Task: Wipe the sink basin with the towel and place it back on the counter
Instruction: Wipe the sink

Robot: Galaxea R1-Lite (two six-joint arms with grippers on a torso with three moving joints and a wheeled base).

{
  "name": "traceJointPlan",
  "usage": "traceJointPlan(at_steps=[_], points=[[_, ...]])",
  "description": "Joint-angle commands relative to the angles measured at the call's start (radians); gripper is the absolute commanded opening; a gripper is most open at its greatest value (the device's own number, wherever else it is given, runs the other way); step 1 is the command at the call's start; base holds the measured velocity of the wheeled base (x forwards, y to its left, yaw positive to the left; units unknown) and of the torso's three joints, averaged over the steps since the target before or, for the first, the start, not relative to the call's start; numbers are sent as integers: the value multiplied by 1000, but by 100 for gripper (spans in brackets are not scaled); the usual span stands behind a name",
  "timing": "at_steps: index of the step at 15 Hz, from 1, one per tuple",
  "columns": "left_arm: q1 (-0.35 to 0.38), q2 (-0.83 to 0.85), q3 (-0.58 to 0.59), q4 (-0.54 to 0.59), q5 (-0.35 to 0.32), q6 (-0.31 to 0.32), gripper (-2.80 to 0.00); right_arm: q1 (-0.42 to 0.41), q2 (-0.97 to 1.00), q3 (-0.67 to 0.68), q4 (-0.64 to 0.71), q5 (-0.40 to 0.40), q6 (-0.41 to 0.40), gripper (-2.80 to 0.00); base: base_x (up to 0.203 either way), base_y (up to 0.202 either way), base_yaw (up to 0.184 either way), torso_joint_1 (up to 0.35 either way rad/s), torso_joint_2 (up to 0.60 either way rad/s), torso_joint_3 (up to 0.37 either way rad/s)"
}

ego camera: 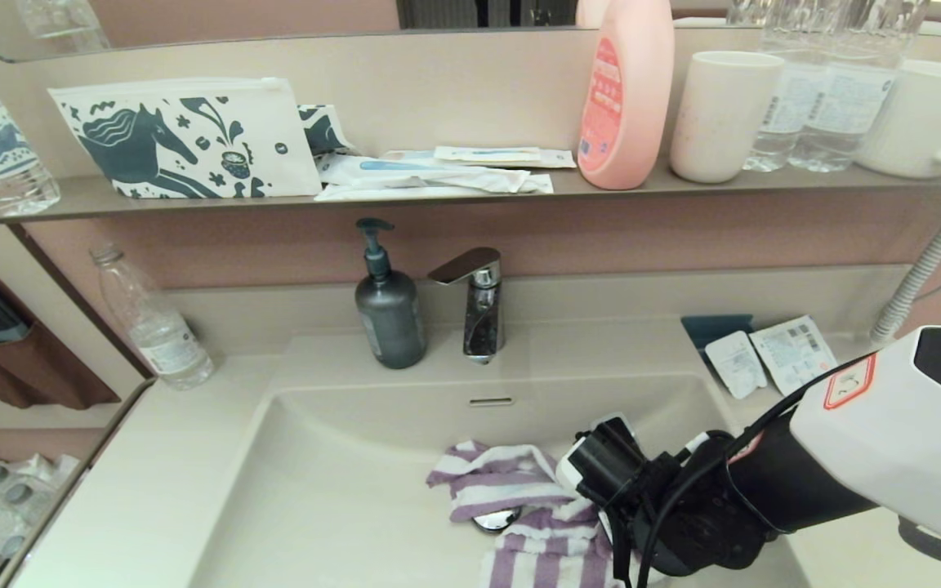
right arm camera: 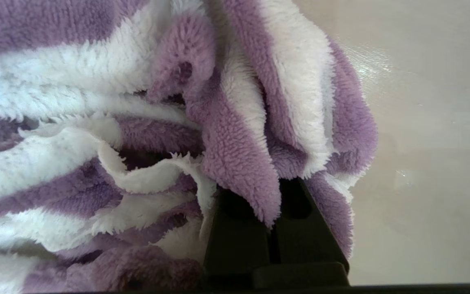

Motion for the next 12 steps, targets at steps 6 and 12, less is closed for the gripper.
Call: traceJointPlan(at_steps=[6,12], points=[[0,1,0,0,0,0,-280,140,25,-100,20,218,95,-280,0,0,0,0,0,0],[0,1,0,0,0,0,-280,226,99,-287,19,279,195,-280,0,0,0,0,0,0]])
